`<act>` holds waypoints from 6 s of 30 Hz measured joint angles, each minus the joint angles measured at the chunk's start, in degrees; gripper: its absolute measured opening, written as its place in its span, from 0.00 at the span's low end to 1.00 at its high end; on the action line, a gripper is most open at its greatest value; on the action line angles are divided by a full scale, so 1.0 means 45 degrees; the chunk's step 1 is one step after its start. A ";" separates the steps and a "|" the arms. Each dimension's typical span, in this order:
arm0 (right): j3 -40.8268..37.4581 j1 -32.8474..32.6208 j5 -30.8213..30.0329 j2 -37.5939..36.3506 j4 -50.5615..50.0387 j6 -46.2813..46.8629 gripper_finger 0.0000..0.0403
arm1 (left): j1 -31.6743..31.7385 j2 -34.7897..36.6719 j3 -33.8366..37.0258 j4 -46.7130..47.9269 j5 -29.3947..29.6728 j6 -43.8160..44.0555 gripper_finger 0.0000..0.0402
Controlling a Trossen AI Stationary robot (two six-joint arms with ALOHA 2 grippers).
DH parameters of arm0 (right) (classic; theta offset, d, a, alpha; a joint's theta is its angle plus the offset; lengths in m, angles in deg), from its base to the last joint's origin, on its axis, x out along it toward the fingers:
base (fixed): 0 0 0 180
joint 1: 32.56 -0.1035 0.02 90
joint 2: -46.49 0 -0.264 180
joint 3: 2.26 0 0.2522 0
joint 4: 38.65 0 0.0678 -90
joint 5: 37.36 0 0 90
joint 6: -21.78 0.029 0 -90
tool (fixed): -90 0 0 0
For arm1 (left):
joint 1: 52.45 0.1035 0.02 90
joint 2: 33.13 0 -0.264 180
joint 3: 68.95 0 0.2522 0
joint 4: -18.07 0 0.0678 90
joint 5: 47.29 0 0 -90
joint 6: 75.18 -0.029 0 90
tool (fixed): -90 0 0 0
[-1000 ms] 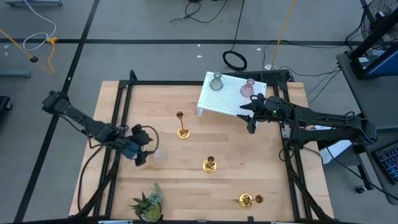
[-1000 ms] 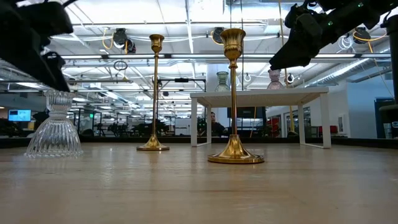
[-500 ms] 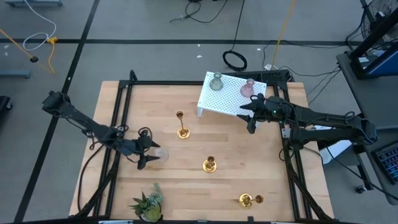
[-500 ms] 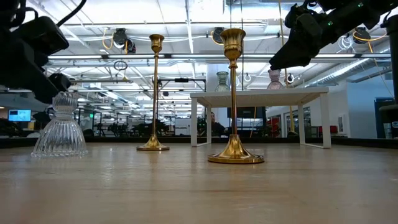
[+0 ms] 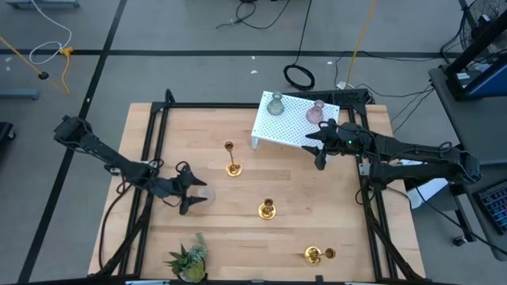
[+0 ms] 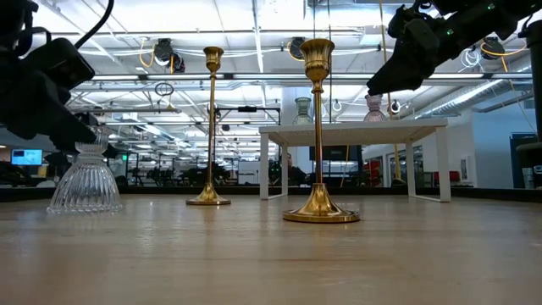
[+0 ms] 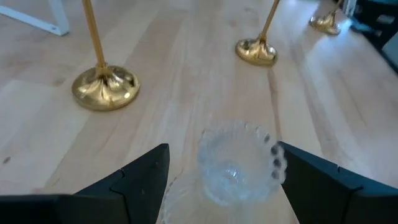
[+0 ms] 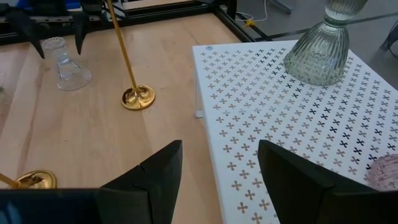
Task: Pick & Place candle stick holders
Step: Put the pink glass candle holder on the shelf
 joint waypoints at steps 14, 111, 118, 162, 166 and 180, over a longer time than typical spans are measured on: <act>0.0000 0.0000 -0.0002 0.0118 0.0515 -0.0416 0.50 | 0.0000 -0.0164 -0.0005 -0.0846 0.0154 -0.0438 0.72; 0.0000 0.0010 -0.0005 0.1297 0.1496 -0.0506 0.50 | 0.3780 -0.7055 -0.9389 -0.3413 -0.0103 -0.5222 0.34; 0.0000 0.0010 -0.0058 0.1297 0.1492 -0.0277 0.50 | 0.4760 -0.8780 -1.1419 -0.3551 -0.0098 -0.5758 0.38; -0.0005 0.0005 -0.3007 0.1292 0.0758 -0.0074 0.50 | 0.8888 -1.4589 -1.6504 -0.3627 -0.1060 -0.3123 0.40; -0.0001 0.0005 -0.3007 0.1292 0.0733 -0.0074 0.50 | 0.9049 -1.4617 -1.6495 -0.3653 -0.1043 -0.3164 0.41; -0.0005 0.0005 -0.2960 0.1292 0.0726 -0.0074 0.50 | 0.9206 -1.4668 -1.6441 -0.2764 -0.1063 -0.2923 0.40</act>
